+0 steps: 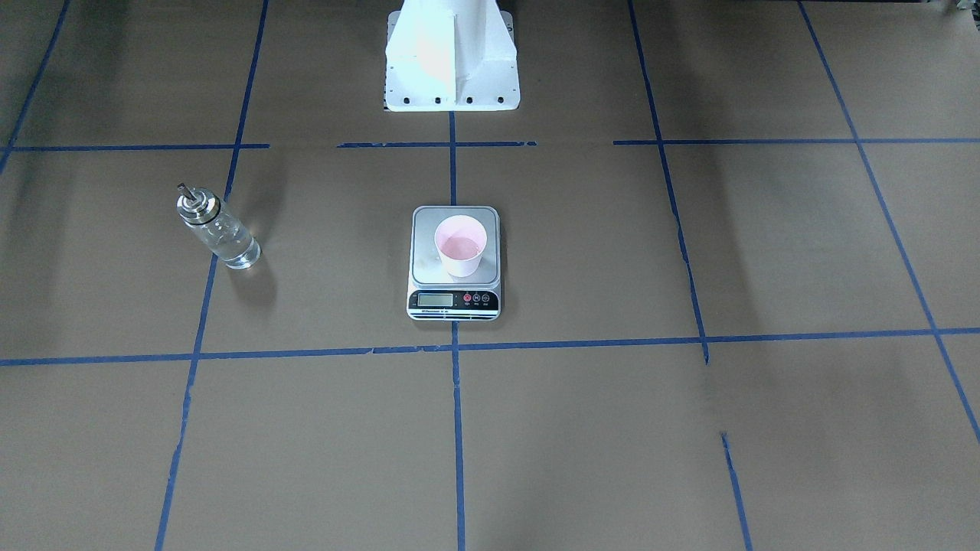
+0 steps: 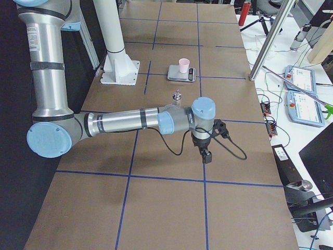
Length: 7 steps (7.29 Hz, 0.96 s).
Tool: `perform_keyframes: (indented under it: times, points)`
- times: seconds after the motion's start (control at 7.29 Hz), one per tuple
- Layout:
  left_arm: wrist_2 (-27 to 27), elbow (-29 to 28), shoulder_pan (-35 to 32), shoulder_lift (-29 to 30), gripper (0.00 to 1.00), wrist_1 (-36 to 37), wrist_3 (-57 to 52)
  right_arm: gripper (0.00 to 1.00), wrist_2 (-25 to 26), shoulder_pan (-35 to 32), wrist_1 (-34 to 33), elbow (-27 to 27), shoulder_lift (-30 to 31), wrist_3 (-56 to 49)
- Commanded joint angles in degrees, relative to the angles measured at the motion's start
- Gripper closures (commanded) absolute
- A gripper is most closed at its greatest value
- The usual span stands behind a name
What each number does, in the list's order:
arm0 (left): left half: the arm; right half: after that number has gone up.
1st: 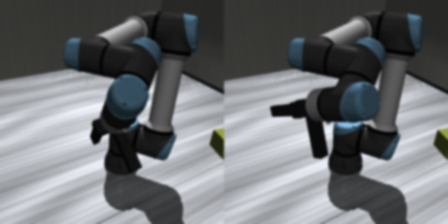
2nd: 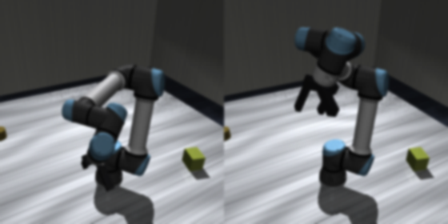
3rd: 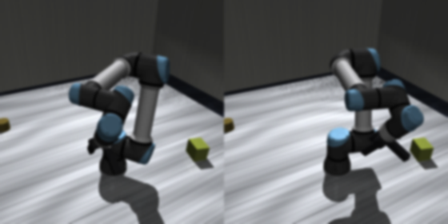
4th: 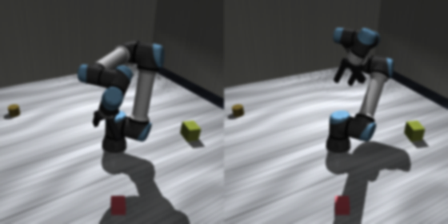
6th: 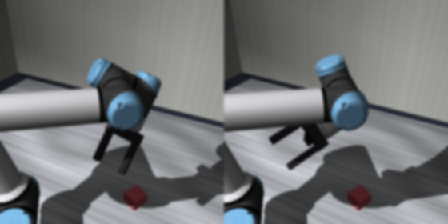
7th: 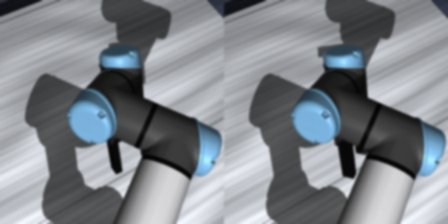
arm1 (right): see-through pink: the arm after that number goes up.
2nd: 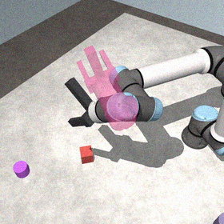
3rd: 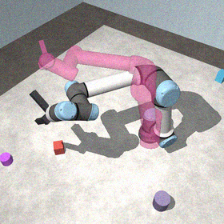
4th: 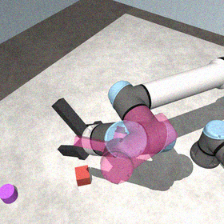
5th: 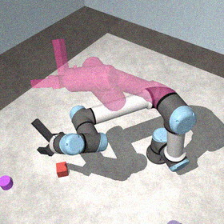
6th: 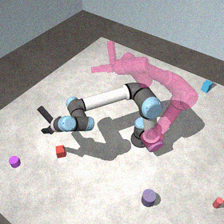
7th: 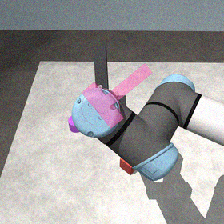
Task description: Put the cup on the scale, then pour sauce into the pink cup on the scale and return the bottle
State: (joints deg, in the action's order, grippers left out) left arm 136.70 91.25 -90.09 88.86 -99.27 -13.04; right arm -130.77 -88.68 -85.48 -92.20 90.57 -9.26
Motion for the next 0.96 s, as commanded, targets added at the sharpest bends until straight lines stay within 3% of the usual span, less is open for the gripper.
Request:
perform_keyframes:
  times: [0.0,0.14,0.41,0.55,0.82]
  points:
    - [-0.5,0.1,0.0,0.1,0.00,0.4,0.0,0.00,-1.9,-5.8,-4.6,0.5,0.7,0.2]
    - [-0.5,0.1,0.0,0.0,0.00,0.5,0.0,0.00,-1.9,-5.8,-8.7,-0.9,0.2,0.8]
    - [-0.5,1.4,0.0,0.2,0.00,4.6,0.0,0.00,-2.0,-3.7,-6.7,-2.2,-0.2,12.3]
    - [-0.5,4.3,-0.1,-0.2,0.00,9.8,0.1,0.00,-1.9,-1.7,-4.9,-1.8,0.4,12.6]
    - [-0.6,5.1,0.0,-0.7,0.00,10.7,0.1,0.00,-2.0,-1.2,-4.7,-1.8,0.6,12.6]
